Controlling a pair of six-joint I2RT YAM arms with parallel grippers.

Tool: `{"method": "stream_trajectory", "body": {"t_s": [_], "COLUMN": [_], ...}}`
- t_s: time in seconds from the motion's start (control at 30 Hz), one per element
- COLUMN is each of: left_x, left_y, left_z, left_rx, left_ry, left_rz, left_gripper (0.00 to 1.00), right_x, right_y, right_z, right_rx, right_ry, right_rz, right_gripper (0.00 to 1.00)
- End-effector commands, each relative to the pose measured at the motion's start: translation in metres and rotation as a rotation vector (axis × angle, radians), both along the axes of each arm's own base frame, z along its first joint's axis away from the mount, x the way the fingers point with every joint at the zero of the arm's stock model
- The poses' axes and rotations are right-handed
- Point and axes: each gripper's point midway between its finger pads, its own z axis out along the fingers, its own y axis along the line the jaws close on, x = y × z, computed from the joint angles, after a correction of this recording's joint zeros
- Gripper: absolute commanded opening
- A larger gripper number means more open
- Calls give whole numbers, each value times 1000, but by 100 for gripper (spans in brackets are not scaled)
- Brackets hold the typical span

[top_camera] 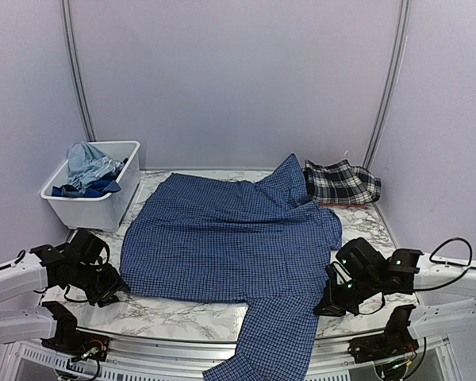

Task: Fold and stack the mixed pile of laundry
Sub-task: Pick up the flattened shirt from the center of the board.

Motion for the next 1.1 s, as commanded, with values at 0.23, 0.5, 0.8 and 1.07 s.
{"method": "stream_trajectory", "body": {"t_s": [0.23, 0.5, 0.8, 1.07], "left_x": [16, 13, -9, 15], "left_y": [-7, -6, -3, -9], "left_z": [-9, -3, 17, 55], "left_rx": [-3, 0, -24, -34], "left_ry": [-19, -6, 18, -61], "left_rz": [-6, -9, -3, -9], "left_gripper": [41, 14, 0, 0], "right_x": [15, 18, 10, 26], "right_y": [9, 10, 12, 11], "right_z": [17, 27, 60, 100], "right_rx": [34, 48, 152, 206], "right_ry": [-63, -82, -101, -202], "right_rz": [-7, -11, -19, -87], "right_gripper": [0, 0, 0, 0]}}
